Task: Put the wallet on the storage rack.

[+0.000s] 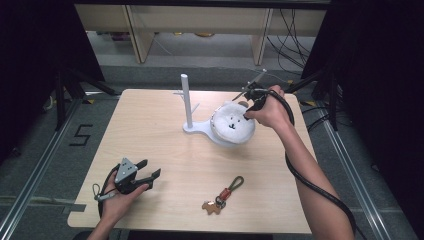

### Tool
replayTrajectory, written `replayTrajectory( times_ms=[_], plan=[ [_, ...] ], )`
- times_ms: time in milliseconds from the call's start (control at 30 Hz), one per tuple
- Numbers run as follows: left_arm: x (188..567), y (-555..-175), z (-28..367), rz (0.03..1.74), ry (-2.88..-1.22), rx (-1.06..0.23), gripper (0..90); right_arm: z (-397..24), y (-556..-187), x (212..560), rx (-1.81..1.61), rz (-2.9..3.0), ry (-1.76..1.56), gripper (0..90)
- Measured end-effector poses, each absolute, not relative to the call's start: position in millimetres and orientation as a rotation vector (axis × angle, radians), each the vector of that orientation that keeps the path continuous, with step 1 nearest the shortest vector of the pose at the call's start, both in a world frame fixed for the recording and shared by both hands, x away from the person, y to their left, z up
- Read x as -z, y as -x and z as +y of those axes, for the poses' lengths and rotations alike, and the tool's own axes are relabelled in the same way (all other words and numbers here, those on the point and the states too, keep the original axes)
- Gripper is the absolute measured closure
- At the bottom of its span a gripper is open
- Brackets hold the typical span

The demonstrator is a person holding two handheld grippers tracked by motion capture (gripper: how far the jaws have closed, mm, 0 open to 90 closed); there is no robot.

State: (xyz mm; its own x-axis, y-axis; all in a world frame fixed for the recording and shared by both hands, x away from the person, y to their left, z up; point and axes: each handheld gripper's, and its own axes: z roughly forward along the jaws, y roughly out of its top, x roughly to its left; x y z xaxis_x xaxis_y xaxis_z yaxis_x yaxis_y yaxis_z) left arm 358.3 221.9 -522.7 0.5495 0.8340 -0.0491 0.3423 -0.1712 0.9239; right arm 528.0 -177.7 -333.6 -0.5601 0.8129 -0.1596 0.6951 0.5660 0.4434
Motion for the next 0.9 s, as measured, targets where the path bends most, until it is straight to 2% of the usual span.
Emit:
replayTrajectory(
  times_ms=[300,633,900],
  plan=[
    [522.0,-357.3,220.3,0.982,-1.757,-0.579,33.3,-212.5,-492.5,350.1,-0.569,2.425,-1.326,44.7],
    [509.4,-354.8,207.6,0.971,-1.762,-0.498,32.1,-248.1,-453.1,390.6,-0.623,2.399,-1.506,44.4],
    [503.3,-351.1,191.4,0.916,-1.798,-0.457,32.0,-258.3,-433.9,419.0,-0.597,2.402,-1.606,44.2]
  ],
)
